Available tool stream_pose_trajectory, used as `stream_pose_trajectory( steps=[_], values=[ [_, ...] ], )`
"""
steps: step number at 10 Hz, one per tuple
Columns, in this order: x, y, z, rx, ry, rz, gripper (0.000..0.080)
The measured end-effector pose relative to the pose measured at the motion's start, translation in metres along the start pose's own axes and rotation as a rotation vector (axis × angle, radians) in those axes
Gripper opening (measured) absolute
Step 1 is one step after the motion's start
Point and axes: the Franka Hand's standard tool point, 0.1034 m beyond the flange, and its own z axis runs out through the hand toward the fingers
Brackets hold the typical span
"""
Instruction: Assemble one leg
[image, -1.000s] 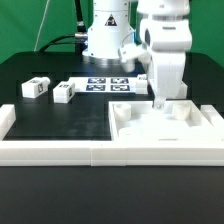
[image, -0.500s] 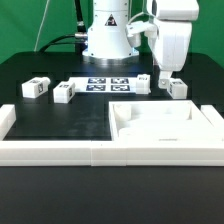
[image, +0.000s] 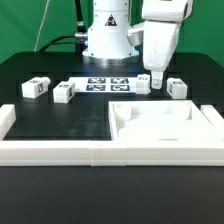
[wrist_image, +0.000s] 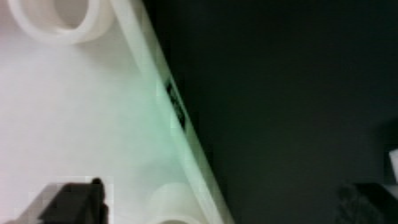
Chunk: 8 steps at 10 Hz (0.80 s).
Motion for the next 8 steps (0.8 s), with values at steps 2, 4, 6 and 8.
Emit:
stream_pose_trajectory(
  steps=[2, 4, 6, 8],
  values=[
    [0.001, -0.017, 0.007, 0.007, 0.033, 0.296, 0.0649],
    [0.010, -0.029, 0.004, 0.022, 0.059, 0.580, 0.0649],
    [0.020, -0.040, 0.002, 0.044, 0.063, 0.780, 0.0649],
    [0.022, -0.042, 0.002, 0.065, 0.066, 0.945, 0.0649]
  ],
)
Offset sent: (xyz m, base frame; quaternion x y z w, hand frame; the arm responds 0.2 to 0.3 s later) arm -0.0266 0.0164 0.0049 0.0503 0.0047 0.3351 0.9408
